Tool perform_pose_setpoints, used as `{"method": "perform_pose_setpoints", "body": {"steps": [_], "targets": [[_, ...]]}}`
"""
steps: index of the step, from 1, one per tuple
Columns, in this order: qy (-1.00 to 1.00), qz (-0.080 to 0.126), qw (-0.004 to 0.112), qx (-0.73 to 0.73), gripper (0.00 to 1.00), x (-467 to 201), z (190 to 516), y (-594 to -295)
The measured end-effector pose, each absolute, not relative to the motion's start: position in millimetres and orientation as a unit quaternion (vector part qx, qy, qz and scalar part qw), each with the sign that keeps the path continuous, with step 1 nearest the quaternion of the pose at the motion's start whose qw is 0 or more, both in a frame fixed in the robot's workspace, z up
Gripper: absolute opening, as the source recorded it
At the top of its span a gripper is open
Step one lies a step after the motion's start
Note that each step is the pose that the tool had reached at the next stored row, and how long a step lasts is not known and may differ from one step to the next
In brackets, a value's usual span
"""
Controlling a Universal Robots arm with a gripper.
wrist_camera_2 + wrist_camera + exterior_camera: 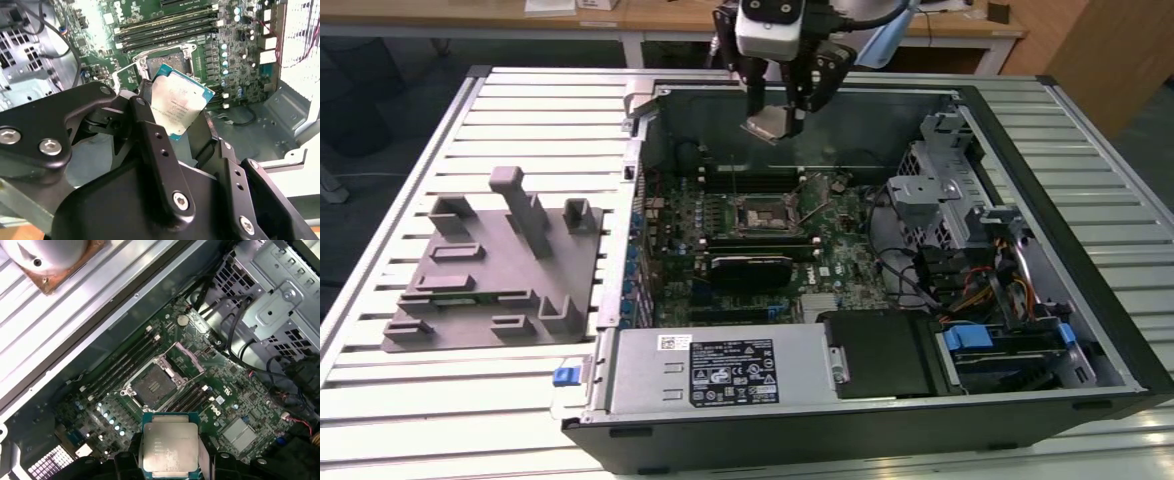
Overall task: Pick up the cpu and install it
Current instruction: 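Place the cpu into insertion slot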
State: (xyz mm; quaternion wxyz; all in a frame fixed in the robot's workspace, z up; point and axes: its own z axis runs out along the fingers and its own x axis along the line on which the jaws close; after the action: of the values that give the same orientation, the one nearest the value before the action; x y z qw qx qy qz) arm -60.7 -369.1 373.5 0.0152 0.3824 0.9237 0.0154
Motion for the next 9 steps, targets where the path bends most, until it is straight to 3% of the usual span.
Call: {"method": "perform_pose_setpoints", "body": {"steps": [9], "targets": [[0.894,0.014,0.016,0.447,0.53,-60.7,372.3,-368.6]]}}
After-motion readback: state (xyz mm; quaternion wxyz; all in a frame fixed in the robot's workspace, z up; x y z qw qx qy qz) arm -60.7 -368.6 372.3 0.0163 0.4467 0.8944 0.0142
